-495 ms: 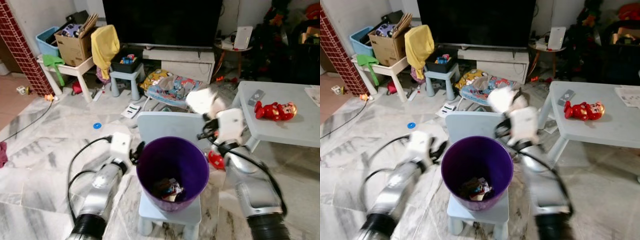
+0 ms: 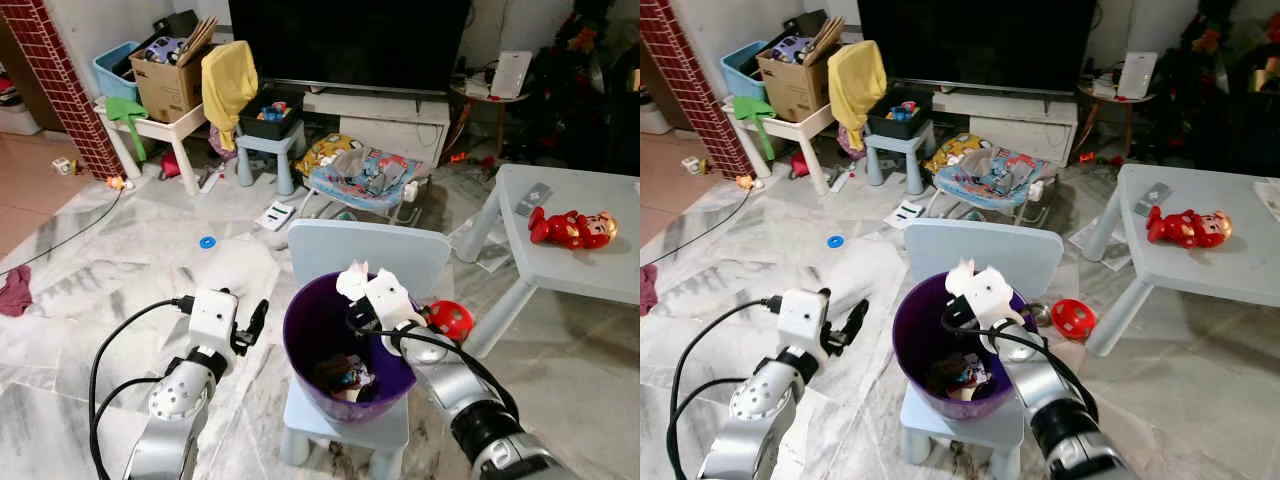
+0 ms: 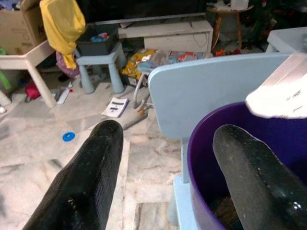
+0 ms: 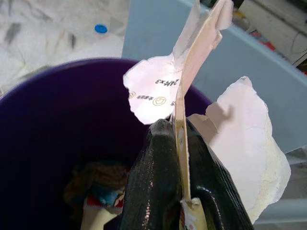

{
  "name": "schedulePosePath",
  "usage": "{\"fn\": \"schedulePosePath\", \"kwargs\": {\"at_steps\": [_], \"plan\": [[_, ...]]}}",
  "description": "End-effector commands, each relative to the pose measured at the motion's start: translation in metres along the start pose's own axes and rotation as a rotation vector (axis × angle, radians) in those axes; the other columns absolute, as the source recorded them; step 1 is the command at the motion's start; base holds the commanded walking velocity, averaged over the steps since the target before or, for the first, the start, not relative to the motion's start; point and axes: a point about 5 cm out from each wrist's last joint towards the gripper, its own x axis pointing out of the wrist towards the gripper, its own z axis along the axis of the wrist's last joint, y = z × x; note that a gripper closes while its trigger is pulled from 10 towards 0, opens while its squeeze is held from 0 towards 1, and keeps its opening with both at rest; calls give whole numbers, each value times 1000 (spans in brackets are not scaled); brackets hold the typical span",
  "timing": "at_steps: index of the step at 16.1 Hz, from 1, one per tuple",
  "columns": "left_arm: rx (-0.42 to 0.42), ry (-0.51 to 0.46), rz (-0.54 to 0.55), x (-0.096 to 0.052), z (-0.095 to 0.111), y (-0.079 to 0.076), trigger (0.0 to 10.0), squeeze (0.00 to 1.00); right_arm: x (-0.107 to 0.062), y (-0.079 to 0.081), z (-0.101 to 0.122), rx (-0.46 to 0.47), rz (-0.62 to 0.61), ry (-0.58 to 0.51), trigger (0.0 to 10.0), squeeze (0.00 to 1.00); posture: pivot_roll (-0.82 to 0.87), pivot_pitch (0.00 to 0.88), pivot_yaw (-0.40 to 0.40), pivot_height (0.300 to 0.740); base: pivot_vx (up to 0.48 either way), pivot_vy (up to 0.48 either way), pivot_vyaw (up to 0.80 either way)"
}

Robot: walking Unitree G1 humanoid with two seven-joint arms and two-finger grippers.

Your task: Picking trash to rubbish bin

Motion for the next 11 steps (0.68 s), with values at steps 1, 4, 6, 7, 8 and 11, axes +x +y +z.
{"fn": "schedulePosePath", "kwargs": {"at_steps": [1,4,6,7,8,11], "plan": [[11,-8,-5,1,7,-2,10000,1000,3,0,1,-14,-7,0,0,0,75,28,-10,740,0,0,0],[10,1,-8,1,9,-1,10000,1000,5,7,-10,-31,18,46,0,0,78,29,-6,740,0,0,0],[6,14,-15,0,9,-3,10000,1000,4,10,-20,-34,29,87,0,0,82,32,-5,740,0,0,0],[-1,20,-22,0,9,-3,10000,1000,4,10,-21,-33,27,89,980,373,83,32,-5,740,0,0,0],[-21,37,-50,-1,7,-6,10000,1000,4,10,-22,-28,24,96,7961,1000,83,32,-5,740,0,0,0],[-75,112,-235,-2,-2,-23,10000,1000,4,8,-22,-26,23,97,10000,1000,75,30,-4,740,0,0,0]]}}
